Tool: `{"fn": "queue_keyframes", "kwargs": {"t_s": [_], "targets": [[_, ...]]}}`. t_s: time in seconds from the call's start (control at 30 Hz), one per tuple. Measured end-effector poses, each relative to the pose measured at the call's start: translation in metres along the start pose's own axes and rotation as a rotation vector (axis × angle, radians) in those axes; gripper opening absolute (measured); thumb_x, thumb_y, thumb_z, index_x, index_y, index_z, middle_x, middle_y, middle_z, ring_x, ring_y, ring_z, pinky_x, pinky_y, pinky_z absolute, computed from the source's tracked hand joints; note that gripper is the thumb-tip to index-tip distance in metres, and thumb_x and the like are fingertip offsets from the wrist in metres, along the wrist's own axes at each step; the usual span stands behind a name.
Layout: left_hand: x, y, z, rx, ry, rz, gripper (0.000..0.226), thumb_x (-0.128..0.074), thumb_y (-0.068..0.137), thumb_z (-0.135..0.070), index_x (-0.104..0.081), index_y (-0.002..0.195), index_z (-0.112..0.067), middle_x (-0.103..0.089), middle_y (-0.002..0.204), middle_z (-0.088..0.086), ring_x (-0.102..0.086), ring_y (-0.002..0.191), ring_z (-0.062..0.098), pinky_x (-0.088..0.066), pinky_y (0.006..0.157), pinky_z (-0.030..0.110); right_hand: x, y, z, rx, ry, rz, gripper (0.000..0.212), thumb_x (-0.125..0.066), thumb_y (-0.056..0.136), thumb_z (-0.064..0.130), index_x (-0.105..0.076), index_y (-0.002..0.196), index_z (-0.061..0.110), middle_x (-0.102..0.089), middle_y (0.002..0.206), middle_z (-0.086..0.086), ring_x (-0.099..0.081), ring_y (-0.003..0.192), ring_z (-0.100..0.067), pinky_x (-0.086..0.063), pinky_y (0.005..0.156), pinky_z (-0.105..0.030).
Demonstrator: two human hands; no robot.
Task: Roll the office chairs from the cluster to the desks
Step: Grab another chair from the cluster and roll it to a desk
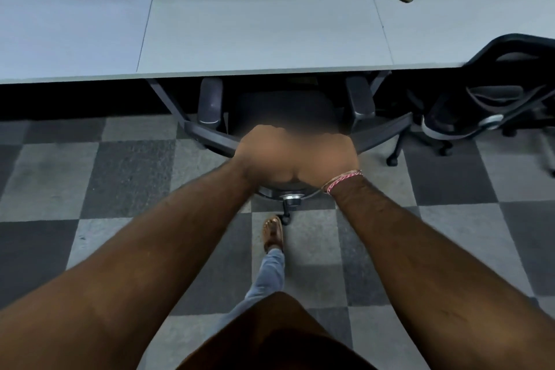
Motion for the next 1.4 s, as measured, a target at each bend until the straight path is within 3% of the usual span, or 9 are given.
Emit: {"fn": "queue_keyframes", "kwargs": {"t_s": [0.27, 0.53, 0.93, 1.1, 1.23, 1.4], "targets": [[0.014, 0.091, 0.051, 0.026, 0.017, 0.015, 0.03, -0.05, 0.087, -0.05, -0.061, 0.074, -0.026, -0.058, 0.065, -0.006, -0.053, 0.053, 0.017, -0.049, 0.054, 0.032, -0.023, 0.096, -0.044, 0.006, 0.04, 0.001, 0.021, -0.06, 0.076, 0.04, -0.06, 0.064, 0.023, -0.061, 0.059, 0.003, -0.059, 0.055, -0.024, -0.029, 0.051, -0.028], [0.03, 0.165, 0.087, 0.023, -0.024, 0.044, 0.025, -0.053, 0.085, -0.047, -0.061, 0.076, -0.025, -0.06, 0.067, -0.007, -0.055, 0.056, 0.017, -0.049, 0.057, 0.031, -0.037, 0.171, -0.084, 0.042, 0.066, 0.003, 0.019, -0.069, 0.063, 0.04, -0.06, 0.064, 0.022, -0.061, 0.059, 0.002, -0.059, 0.053, -0.026, -0.029, 0.05, -0.027], [0.026, 0.164, 0.085, 0.129, -0.041, 0.044, 0.026, -0.054, 0.083, -0.05, -0.065, 0.083, -0.027, -0.069, 0.079, -0.006, -0.065, 0.067, 0.02, -0.055, 0.062, 0.034, -0.037, 0.168, -0.083, 0.14, 0.167, -0.043, 0.019, -0.072, 0.061, 0.034, -0.059, 0.068, 0.021, -0.063, 0.065, 0.0, -0.061, 0.059, -0.027, -0.034, 0.053, -0.031], [0.032, 0.15, 0.081, 0.223, -0.134, 0.029, 0.025, -0.06, 0.083, -0.046, -0.066, 0.095, -0.025, -0.071, 0.092, -0.005, -0.068, 0.08, 0.021, -0.056, 0.07, 0.036, -0.033, 0.16, -0.08, 0.172, 0.178, -0.018, 0.017, -0.066, 0.07, 0.034, -0.062, 0.081, 0.021, -0.066, 0.077, 0.001, -0.063, 0.071, -0.025, -0.031, 0.056, -0.031], [0.04, 0.129, 0.077, 0.306, -0.177, -0.02, 0.028, -0.064, 0.083, -0.036, -0.064, 0.107, -0.021, -0.07, 0.104, -0.002, -0.067, 0.095, 0.023, -0.057, 0.079, 0.04, -0.03, 0.158, -0.074, 0.209, 0.24, 0.032, 0.033, -0.065, 0.072, 0.044, -0.06, 0.092, 0.019, -0.067, 0.089, -0.001, -0.065, 0.081, -0.029, -0.037, 0.06, -0.035], [0.064, 0.08, 0.088, 0.442, -0.139, -0.177, 0.027, -0.062, 0.085, -0.033, -0.064, 0.107, -0.018, -0.069, 0.105, 0.001, -0.065, 0.1, 0.023, -0.055, 0.089, 0.039, 0.008, 0.161, -0.043, 0.357, 0.266, -0.04, 0.037, -0.063, 0.073, 0.044, -0.061, 0.097, 0.016, -0.069, 0.093, -0.005, -0.066, 0.085, -0.031, -0.045, 0.068, -0.036]]}}
Point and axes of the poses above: each hand's wrist, its own y-axis towards the middle knuckle, its own x-axis out of the back of the hand, z = x × y, the point moved 9 cm from there along y, towards the middle knuckle
